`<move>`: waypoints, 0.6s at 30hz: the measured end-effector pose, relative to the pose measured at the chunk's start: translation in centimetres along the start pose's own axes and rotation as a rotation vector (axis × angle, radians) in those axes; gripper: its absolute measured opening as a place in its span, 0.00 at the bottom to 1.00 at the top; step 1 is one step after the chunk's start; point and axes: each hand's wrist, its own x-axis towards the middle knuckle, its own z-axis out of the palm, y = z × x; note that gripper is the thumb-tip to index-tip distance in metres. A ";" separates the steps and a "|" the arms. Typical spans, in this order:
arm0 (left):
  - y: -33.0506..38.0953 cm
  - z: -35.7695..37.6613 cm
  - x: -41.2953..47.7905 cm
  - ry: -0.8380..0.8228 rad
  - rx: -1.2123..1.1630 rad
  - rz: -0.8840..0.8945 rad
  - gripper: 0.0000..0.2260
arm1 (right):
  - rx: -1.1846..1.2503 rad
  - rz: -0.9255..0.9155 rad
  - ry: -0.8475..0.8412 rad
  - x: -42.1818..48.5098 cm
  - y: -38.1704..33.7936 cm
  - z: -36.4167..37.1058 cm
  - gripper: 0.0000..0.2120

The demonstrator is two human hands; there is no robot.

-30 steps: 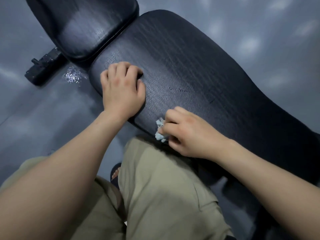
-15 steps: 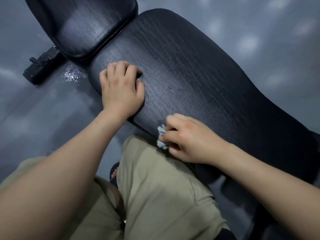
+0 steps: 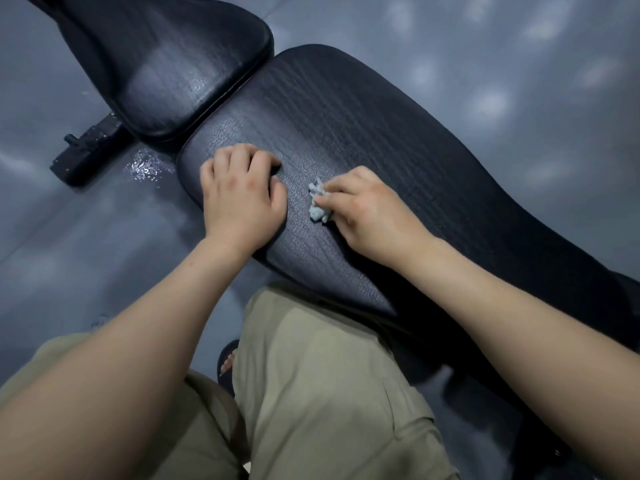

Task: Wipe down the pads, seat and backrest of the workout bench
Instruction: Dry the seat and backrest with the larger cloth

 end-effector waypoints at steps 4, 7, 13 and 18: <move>0.0 0.0 0.0 0.013 -0.001 0.001 0.11 | 0.058 -0.085 -0.036 -3.7 -2.5 0.0 0.10; 0.0 0.1 0.0 0.004 0.010 0.000 0.11 | 0.031 -0.117 -0.041 -2.7 -1.7 0.2 0.09; -0.1 -0.1 0.1 -0.033 0.030 0.028 0.12 | -0.095 0.057 0.046 1.8 1.1 -0.3 0.08; 0.1 -0.2 0.4 -0.082 0.018 0.038 0.12 | 0.019 0.015 0.001 -2.4 -1.4 -0.4 0.15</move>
